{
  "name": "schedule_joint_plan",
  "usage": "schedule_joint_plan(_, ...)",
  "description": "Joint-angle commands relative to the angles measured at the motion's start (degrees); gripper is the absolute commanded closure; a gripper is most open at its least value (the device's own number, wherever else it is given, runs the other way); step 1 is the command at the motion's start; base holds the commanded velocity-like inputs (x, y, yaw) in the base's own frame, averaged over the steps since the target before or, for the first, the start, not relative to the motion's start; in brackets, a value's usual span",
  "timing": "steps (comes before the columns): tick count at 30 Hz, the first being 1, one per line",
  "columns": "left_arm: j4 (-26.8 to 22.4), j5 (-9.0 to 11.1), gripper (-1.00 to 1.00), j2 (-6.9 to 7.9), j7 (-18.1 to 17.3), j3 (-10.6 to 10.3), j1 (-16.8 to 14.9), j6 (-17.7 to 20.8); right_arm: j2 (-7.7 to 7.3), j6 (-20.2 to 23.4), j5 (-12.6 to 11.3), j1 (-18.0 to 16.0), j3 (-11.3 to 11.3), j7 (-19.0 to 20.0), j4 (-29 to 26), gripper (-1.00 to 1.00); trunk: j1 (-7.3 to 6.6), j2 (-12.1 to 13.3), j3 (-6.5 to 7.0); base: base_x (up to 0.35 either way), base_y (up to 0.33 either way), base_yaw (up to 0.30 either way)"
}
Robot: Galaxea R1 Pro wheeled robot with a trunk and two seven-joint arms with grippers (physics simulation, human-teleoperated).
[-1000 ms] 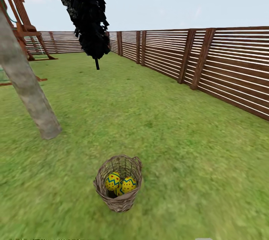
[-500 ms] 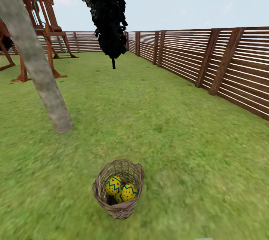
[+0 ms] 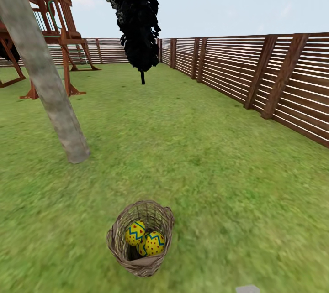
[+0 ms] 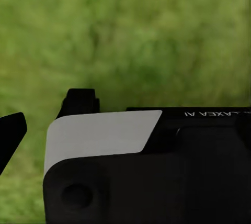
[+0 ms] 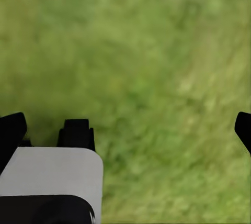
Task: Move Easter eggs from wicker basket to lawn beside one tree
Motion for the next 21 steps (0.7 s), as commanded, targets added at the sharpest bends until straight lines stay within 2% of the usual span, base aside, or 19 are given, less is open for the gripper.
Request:
schedule_joint_plan(1, -0.13, 0.95, -1.0, 0.06, -0.09, 0.47, 0.0, 0.36, -0.01, 0.07, 0.71, 0.0, -0.14, 0.27, -0.19, -1.0, 0.0, -0.02, -0.05, 0.004, -0.002, 0.0)
schedule_joint_plan(3, -0.13, 2.95, -1.0, 0.14, -0.1, 0.97, 0.0, 0.36, -0.2, -0.29, 0.78, 0.0, -0.08, 0.7, -0.29, -1.0, 0.0, -0.02, -0.05, 0.001, -0.001, 0.0)
schedule_joint_plan(6, -0.28, 3.24, -1.0, 0.95, -0.04, 1.35, 0.0, 0.57, -0.26, -0.26, 0.94, -0.02, -0.02, 0.41, -0.72, -1.0, 0.0, -0.02, -0.05, 0.0, 0.0, 0.0)
schedule_joint_plan(7, -4.55, 4.08, -1.0, 6.0, 0.24, 6.33, -1.38, 4.47, -0.51, 3.32, 2.29, -1.6, 0.07, 0.04, -10.4, -1.0, 0.0, -0.02, -0.05, 0.0, 0.0, 0.0)
schedule_joint_plan(10, -11.67, 4.29, -1.0, 8.97, 0.33, 10.02, -3.69, 12.58, -0.36, 12.97, 4.38, -5.39, 0.02, 0.25, -15.71, -1.0, 0.0, -0.02, -0.05, 0.0, 0.0, 0.0)
schedule_joint_plan(11, -19.05, 4.35, -1.0, 10.5, 0.46, 11.38, -5.66, 20.05, -0.19, 18.84, 5.07, -9.44, 0.0, 0.13, -17.19, -1.0, 0.0, -0.02, -0.05, 0.0, 0.0, 0.0)
schedule_joint_plan(12, -20.64, 4.34, -1.0, 10.68, 0.57, 11.53, -6.11, 21.35, -0.14, 19.45, 5.15, -10.33, 0.02, 0.06, -17.3, -1.0, 0.0, -0.02, -0.05, 0.0, 0.0, 0.0)
schedule_joint_plan(15, -34.7, 4.43, -1.0, 12.44, 4.31, 12.64, -10.3, 29.96, 0.63, 22.16, 4.85, -18.49, 0.0, 0.17, -16.51, -1.0, 0.0, -0.02, -0.05, 0.0, 0.0, 0.0)
schedule_joint_plan(16, -37.95, 4.85, -1.0, 12.75, 4.67, 13.86, -10.98, 32.05, 0.81, 22.37, 4.88, -19.42, 0.0, 0.14, -16.55, -1.0, 0.0, -0.02, -0.05, 0.0, 0.0, 0.0)
schedule_joint_plan(18, -40.05, 5.43, -1.0, 12.65, 4.81, 14.88, -11.28, 33.8, 0.92, 22.47, 4.96, -20.02, 0.0, 0.16, -16.87, -1.0, 0.0, -0.02, -0.05, 0.0, 0.0, 0.0)
schedule_joint_plan(19, -41.45, 6.32, -1.0, 11.62, 4.94, 15.56, -11.47, 35.04, 1.26, 22.8, 5.08, -21.23, 0.07, 0.21, -17.56, -1.0, 0.0, -0.02, -0.05, 0.0, 0.0, 0.0)
schedule_joint_plan(21, -41.97, 6.76, -1.0, 10.76, 5.03, 15.87, -11.55, 35.68, 2.22, 24.1, 5.2, -22.03, 0.13, 0.18, -17.93, -1.0, 0.0, -0.02, -0.05, 0.029, 0.0, 0.0)
